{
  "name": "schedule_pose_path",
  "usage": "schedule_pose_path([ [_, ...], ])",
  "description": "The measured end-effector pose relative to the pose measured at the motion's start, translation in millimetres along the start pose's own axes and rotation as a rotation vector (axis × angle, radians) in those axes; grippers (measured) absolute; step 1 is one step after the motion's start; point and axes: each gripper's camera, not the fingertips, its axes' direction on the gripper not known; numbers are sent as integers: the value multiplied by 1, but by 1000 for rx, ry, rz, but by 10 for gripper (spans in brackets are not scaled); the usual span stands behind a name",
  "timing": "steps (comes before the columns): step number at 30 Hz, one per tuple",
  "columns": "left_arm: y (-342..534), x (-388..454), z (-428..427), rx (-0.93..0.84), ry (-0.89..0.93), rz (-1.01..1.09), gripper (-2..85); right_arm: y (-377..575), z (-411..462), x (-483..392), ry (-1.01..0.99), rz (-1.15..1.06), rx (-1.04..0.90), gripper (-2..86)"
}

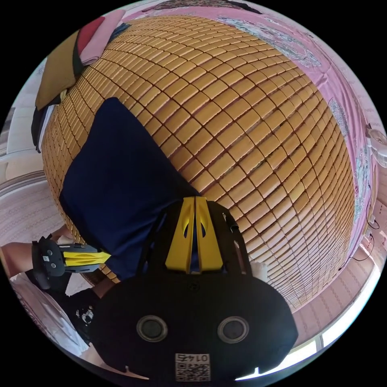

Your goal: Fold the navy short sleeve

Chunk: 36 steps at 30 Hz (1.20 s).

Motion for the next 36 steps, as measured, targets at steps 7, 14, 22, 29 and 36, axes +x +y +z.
schedule_pose_path([
  [7, 5, 13, -11, 0, 103, 108, -5, 149, -11, 32, -221, 270, 357, 7],
  [14, 3, 41, -18, 217, 186, 236, 88, 360, 60, 14, -296, 762, 347, 80],
  [22, -35, 83, 28, 161, 139, 370, 171, 432, 120, 21, -650, 924, 379, 15],
  [29, -54, 101, 49, 86, 52, 401, 161, 447, 97, 37, -935, 754, 666, 16],
  [36, -42, 90, 53, 67, -12, 259, -3, 468, 102, 38, -724, 705, 644, 71],
])
